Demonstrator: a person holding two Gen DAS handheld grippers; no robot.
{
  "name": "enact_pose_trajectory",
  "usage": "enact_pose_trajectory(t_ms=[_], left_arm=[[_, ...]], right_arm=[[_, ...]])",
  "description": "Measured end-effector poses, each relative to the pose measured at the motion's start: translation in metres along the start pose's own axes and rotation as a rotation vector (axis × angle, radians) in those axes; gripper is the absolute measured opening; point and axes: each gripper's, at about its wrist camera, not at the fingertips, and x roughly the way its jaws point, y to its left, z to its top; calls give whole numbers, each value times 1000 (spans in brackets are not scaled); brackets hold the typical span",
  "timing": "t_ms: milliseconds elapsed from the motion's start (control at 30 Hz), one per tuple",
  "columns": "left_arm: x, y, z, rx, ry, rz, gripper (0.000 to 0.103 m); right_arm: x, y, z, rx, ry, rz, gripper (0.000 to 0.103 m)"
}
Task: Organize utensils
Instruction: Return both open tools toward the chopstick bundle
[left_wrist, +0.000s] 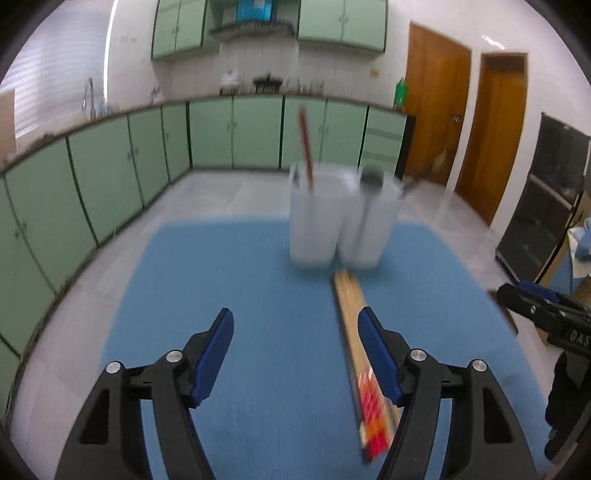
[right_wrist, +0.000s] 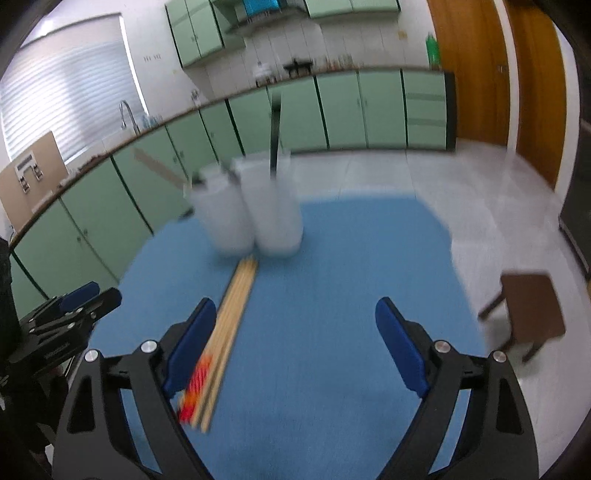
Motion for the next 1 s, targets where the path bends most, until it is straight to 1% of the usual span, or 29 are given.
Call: enact_pose_trajectory(t_ms=[67, 167, 300, 400, 433, 500, 567, 600, 667, 933, 1000], left_arm=[[7, 2, -22, -14, 49, 4, 69], [17, 5, -42, -19, 105, 13, 69], [24, 6, -63, -6, 145, 28, 69], [28, 7, -73, -7, 166, 33, 69], [28, 7, -74, -3, 169, 38, 69], [29, 6, -77, 13, 171, 56, 69], [28, 7, -79, 22, 171, 66, 69], [28, 9, -80, 19, 173, 67, 69], [29, 13, -82, 9, 177, 70, 69], [26, 20, -83, -10, 173, 66, 69], [26, 20, -82, -8, 171, 65, 69]], right_arm=[[7, 7, -23, 5, 47, -1, 86], [15, 22, -53, 4, 104, 17, 85], [24, 41, -75, -1, 160, 34, 82], [29, 50, -85, -1, 192, 53, 74], [31, 53, -88, -5, 202, 64, 69], [32, 59, -90, -23, 204, 60, 67], [31, 64, -91, -45, 199, 56, 60], [30, 67, -92, -51, 199, 57, 59], [29, 69, -92, -66, 195, 52, 52], [34, 86, -97, -151, 179, -14, 37], [34, 91, -98, -174, 177, -21, 31]])
